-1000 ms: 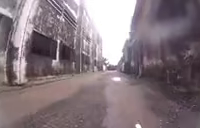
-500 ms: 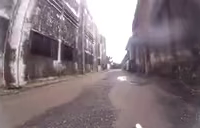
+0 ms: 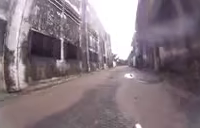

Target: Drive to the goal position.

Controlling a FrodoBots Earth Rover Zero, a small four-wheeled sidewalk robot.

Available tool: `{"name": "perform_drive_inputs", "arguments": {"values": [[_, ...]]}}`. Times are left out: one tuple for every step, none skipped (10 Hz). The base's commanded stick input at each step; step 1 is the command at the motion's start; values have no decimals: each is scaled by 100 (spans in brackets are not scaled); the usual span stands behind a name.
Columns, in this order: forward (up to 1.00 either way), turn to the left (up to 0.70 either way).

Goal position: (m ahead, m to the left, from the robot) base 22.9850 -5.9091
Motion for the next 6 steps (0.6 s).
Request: {"name": "perform_drive_inputs", "arguments": {"values": [[70,0],[70,0],[70,0],[70,0],[70,0],[70,0]]}}
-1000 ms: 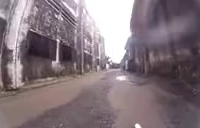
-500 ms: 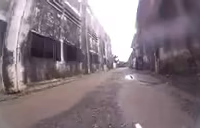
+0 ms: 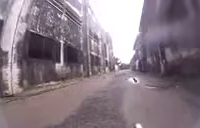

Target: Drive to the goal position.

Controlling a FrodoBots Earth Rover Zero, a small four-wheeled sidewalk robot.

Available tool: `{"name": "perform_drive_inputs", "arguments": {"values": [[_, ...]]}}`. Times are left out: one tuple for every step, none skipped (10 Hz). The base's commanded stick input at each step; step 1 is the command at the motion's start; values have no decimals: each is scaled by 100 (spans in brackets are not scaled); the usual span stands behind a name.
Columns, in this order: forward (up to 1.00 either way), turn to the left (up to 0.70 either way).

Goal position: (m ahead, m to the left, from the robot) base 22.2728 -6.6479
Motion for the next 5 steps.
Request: {"name": "perform_drive_inputs", "arguments": {"values": [[70,0],[70,0],[70,0],[70,0],[70,0]]}}
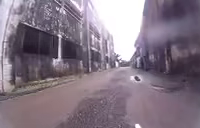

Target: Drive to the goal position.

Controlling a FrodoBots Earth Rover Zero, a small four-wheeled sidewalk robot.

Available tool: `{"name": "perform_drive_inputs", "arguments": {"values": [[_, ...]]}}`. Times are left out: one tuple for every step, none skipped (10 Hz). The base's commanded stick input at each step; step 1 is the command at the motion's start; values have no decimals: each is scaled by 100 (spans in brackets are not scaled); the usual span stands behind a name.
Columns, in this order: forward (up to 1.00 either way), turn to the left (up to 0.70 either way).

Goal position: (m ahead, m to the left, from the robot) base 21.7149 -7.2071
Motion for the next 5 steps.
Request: {"name": "perform_drive_inputs", "arguments": {"values": [[70,0],[70,0],[70,0],[70,0],[70,0]]}}
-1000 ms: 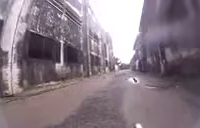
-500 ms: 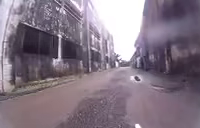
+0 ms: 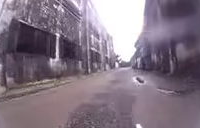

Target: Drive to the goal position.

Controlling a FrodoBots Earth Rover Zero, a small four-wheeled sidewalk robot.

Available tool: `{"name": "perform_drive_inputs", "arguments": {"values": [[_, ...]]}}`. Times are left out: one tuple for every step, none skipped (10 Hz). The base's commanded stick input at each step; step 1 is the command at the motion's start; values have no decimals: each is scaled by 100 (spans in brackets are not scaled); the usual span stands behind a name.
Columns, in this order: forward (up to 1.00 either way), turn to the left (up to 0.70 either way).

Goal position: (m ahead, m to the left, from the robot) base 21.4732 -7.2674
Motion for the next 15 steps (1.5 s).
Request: {"name": "perform_drive_inputs", "arguments": {"values": [[70,0],[70,0],[70,0],[70,0],[70,0],[70,0],[70,0],[70,-4],[70,-16],[70,-35],[70,-35],[70,-35],[70,-35],[70,-35],[70,-35]]}}
